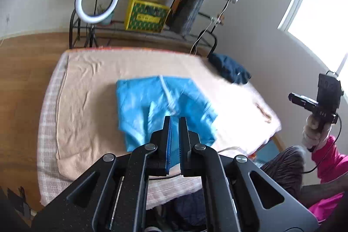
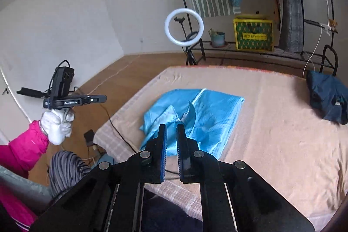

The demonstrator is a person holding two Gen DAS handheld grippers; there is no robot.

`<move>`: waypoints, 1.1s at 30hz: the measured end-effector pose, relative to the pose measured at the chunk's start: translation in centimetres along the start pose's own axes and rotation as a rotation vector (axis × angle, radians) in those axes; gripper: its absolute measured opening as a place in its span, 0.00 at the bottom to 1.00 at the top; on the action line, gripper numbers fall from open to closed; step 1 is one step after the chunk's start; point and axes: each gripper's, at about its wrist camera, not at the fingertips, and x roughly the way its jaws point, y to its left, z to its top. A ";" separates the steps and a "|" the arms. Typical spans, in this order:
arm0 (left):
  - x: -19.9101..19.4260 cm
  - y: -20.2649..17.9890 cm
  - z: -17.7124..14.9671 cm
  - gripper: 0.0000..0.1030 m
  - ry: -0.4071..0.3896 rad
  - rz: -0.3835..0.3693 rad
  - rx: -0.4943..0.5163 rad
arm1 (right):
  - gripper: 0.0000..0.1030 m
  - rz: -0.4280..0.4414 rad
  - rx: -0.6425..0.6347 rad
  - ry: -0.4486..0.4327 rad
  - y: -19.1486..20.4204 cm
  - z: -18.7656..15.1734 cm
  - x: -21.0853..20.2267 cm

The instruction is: Fold large clothes

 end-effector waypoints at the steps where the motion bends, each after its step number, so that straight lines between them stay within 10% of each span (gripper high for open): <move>1: -1.6 -1.0 0.6 0.04 -0.022 -0.012 -0.002 | 0.08 -0.004 -0.002 -0.026 0.3 0.5 -1.5; 5: -6.3 -4.2 2.5 0.38 -0.086 -0.059 -0.005 | 0.18 -0.024 -0.027 -0.123 1.7 2.6 -6.8; 13: -14.1 -8.7 6.4 0.47 -0.186 -0.075 0.009 | 0.20 -0.083 -0.090 -0.233 2.9 6.0 -13.2; 15: -13.6 -8.0 6.6 0.54 -0.180 -0.068 -0.010 | 0.37 -0.087 -0.082 -0.215 2.3 5.9 -12.1; 33: 16.7 14.5 -2.0 0.54 0.221 0.004 -0.578 | 0.56 -0.029 0.430 0.175 -11.4 -4.5 13.7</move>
